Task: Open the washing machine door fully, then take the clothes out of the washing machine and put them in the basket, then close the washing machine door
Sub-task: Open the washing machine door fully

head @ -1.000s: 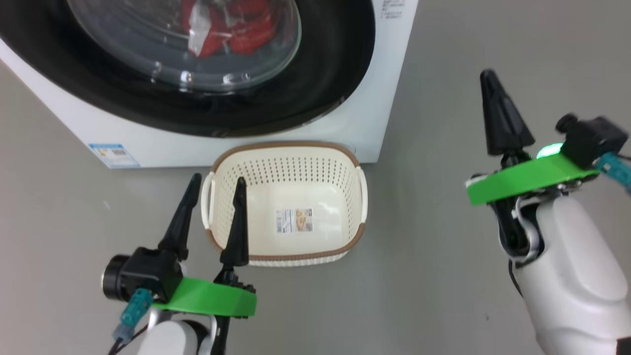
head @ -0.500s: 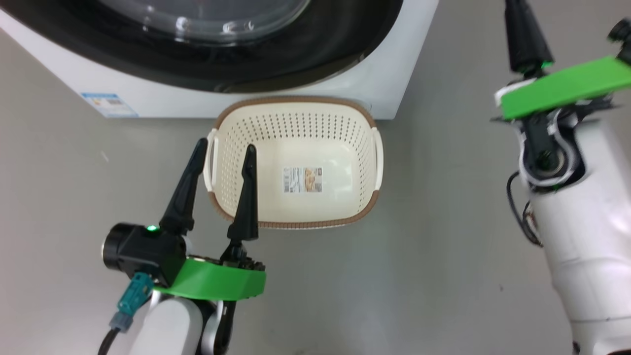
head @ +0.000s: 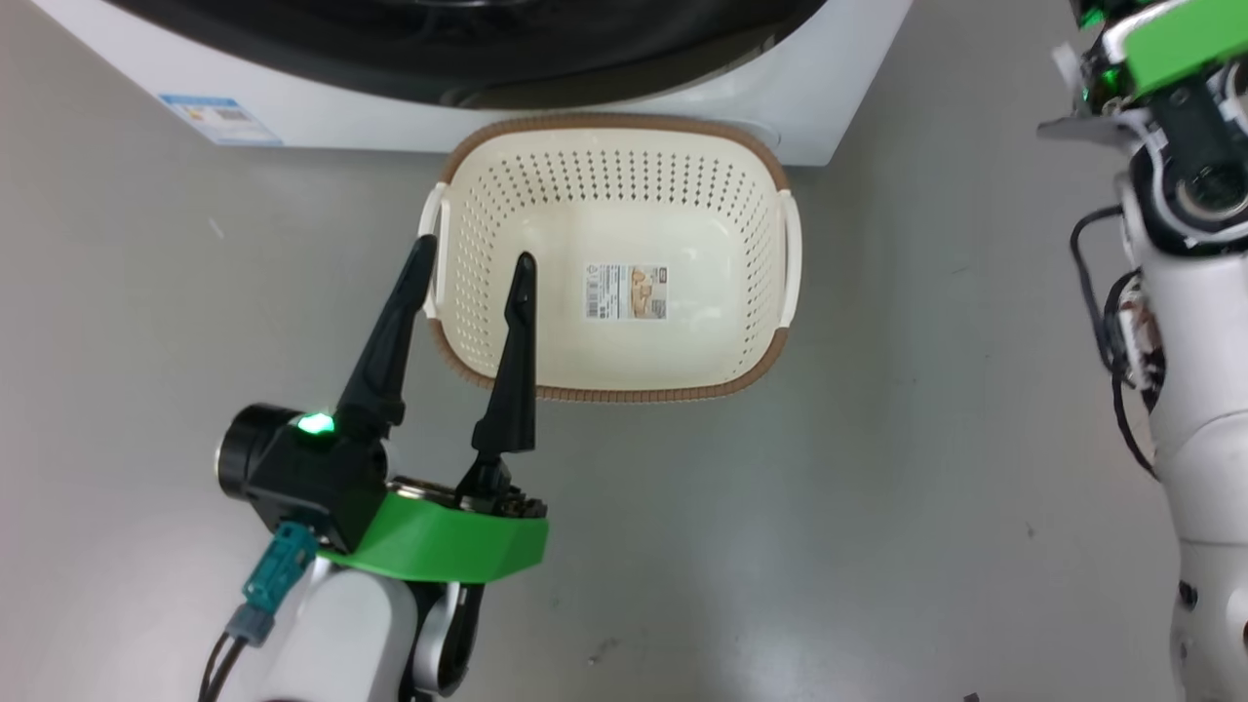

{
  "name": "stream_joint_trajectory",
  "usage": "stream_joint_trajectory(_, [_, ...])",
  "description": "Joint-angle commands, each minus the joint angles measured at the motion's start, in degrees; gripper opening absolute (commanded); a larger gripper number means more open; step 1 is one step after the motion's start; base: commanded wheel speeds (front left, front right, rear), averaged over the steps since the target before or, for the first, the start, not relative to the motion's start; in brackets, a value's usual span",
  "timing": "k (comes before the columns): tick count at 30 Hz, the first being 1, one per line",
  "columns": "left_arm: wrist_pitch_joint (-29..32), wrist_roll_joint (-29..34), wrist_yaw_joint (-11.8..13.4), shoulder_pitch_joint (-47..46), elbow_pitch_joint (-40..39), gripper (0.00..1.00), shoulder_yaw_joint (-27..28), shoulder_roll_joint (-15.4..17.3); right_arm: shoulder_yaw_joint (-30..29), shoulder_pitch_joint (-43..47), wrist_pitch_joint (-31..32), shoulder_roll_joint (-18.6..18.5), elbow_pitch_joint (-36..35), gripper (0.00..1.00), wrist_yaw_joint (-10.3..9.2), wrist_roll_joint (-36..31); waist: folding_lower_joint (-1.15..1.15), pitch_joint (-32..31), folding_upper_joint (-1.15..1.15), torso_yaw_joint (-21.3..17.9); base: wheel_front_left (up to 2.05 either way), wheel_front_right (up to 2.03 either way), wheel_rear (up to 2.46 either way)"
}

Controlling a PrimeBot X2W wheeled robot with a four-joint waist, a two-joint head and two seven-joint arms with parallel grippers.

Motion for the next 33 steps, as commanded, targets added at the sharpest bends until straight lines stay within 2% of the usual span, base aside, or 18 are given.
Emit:
stream_joint_trajectory(1, [-0.46, 0.16, 0.12, -1.01, -1.86, 1.0, 1.13, 0.85, 0.16, -1.8, 1.99, 0.43, -1.08, 0.0, 0.05, 1.95, 0.0, 1.2, 0.0, 0.62, 0.0, 0.0, 0.0])
stream_joint_trajectory(7, [-0.46, -0.3, 0.41, -1.81, -2.3, 1.0, 0.22, 0.85, -0.66, -5.27, 7.27, -0.07, 1.01, 0.0, 0.05, 6.23, 0.0, 2.94, 0.0, 0.94, 0.0, 0.0, 0.0])
stream_joint_trajectory(18, [-0.46, -0.66, 0.44, -3.29, -2.21, 1.0, -0.93, 0.85, -0.17, -10.29, 13.92, -0.73, 4.54, 0.0, 0.05, 9.23, 0.0, 5.19, 0.0, 2.37, 0.0, 0.0, 0.0])
stream_joint_trajectory(33, [-0.46, -0.44, 0.36, -4.36, -2.04, 1.0, -1.56, 0.85, -1.02, -16.07, 19.26, -1.01, 8.88, 0.0, 0.05, 12.69, 0.0, 7.7, 0.0, 4.05, 0.0, 0.0, 0.0])
